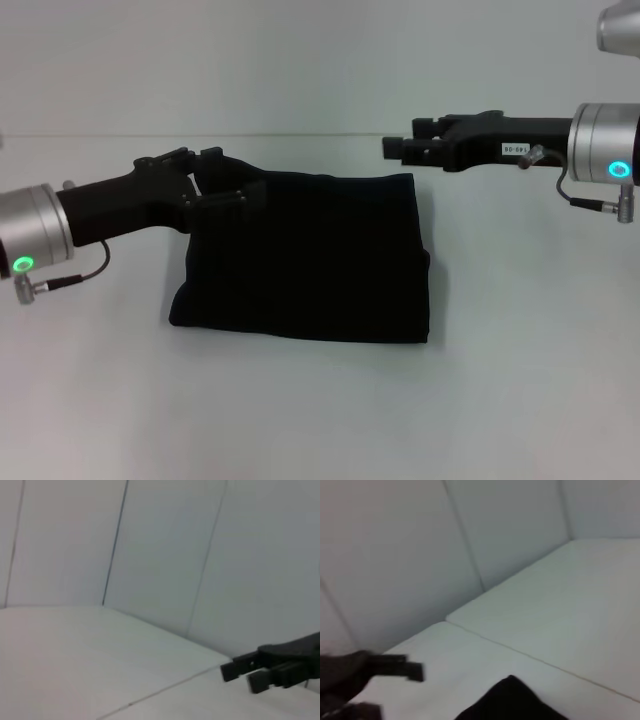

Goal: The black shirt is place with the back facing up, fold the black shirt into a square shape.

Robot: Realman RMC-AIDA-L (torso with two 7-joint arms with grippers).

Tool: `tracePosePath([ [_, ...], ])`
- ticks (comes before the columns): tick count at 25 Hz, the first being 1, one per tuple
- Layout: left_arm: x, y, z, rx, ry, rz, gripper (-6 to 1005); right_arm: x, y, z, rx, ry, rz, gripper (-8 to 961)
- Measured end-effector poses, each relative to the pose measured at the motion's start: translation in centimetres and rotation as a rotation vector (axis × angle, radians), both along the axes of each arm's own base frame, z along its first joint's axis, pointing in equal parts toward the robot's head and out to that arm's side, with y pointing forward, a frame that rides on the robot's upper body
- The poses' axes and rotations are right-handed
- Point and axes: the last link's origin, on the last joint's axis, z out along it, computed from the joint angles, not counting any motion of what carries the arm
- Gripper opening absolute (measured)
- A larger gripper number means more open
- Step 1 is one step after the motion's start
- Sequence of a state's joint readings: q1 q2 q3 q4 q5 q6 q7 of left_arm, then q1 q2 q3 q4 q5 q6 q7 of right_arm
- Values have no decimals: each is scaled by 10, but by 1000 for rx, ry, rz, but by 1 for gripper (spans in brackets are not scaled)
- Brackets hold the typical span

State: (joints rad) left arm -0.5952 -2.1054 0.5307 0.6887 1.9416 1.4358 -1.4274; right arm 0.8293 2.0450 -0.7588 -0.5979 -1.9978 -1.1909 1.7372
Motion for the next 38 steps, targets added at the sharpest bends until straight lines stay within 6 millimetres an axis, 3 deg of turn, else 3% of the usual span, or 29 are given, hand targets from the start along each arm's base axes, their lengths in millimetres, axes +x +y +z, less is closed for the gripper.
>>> tracePosePath([
  [2, 2, 4, 3, -10, 24, -2, 925, -4, -4, 1, -34, -14, 44, 609],
  [7, 4, 13, 17, -23, 115, 13, 926, -6, -6, 7, -73, -115, 88, 829],
  [13, 1, 22, 29, -50, 256, 33, 923, -2, -1, 21, -86, -221, 67, 931],
  [20, 0, 27, 29, -42, 314, 32, 921, 2, -1, 21, -103, -336, 93, 930],
  [38, 3, 25, 0, -138, 481, -16, 921, 1, -2, 2, -102, -377, 101, 929],
])
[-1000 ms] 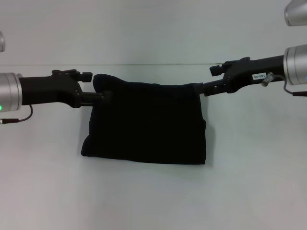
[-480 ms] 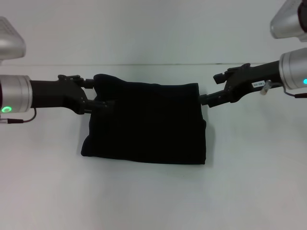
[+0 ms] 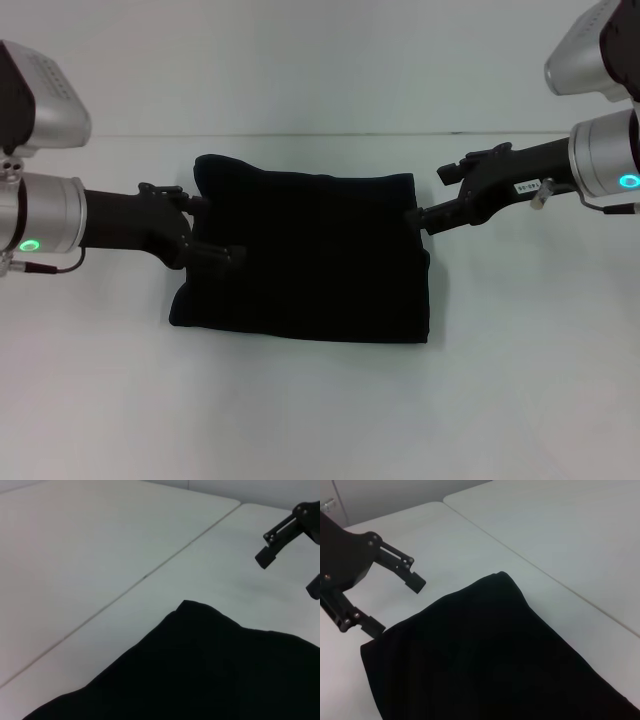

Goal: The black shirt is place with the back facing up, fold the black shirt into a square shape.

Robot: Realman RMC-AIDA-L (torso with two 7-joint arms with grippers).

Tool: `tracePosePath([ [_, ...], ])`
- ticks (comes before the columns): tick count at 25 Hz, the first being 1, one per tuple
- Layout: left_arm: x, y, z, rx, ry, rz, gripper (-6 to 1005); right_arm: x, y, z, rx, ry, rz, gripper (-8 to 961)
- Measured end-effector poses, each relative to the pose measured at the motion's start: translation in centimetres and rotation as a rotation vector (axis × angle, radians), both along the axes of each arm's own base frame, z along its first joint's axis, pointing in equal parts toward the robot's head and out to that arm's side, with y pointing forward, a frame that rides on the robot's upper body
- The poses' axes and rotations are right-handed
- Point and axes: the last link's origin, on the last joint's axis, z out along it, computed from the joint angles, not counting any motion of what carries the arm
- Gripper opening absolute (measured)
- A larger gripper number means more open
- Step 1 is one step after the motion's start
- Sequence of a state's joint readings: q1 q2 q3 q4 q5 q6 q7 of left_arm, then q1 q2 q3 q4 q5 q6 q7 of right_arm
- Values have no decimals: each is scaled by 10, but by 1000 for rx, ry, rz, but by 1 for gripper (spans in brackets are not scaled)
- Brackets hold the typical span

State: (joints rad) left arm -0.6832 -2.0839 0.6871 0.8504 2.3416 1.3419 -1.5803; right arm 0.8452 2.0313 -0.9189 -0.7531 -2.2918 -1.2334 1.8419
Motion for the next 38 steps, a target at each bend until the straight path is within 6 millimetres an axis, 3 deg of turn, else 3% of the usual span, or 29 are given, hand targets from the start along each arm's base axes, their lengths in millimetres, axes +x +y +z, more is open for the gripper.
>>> tracePosePath([
  [38, 1, 0, -2, -6, 18, -10, 921, -5, 2, -7, 16, -3, 20, 928],
])
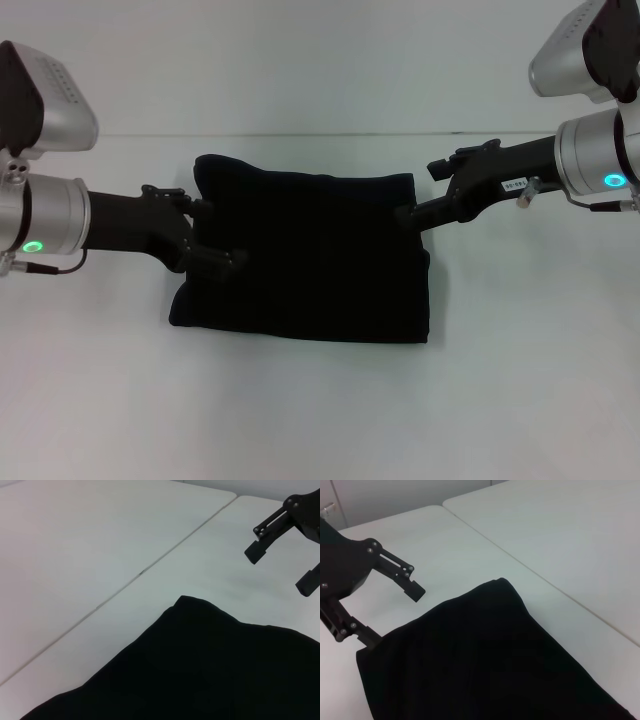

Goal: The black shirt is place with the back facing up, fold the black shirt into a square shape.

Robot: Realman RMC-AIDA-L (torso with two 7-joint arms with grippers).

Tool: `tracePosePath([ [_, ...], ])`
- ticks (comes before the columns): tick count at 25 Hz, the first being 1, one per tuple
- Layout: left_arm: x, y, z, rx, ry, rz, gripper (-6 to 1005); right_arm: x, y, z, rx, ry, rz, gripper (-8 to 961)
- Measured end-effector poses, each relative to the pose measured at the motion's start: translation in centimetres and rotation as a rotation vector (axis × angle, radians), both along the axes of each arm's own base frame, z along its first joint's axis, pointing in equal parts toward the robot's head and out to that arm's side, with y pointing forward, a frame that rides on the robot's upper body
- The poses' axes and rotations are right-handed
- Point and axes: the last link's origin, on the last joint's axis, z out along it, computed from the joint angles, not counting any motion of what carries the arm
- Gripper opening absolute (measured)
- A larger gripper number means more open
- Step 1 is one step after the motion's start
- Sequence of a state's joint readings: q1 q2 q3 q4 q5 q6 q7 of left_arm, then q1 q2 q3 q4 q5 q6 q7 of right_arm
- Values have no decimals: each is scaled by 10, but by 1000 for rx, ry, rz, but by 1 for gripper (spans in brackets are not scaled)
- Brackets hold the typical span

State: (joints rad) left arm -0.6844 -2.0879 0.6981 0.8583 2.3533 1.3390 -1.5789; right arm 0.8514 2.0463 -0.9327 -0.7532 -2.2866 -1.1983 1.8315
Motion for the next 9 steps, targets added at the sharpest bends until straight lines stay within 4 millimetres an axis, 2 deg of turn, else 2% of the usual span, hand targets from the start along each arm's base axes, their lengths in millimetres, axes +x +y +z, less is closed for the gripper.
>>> tracePosePath([
  [9, -1, -1, 0, 4, -4, 3, 921, 1, 0, -1, 1, 1, -2, 928],
])
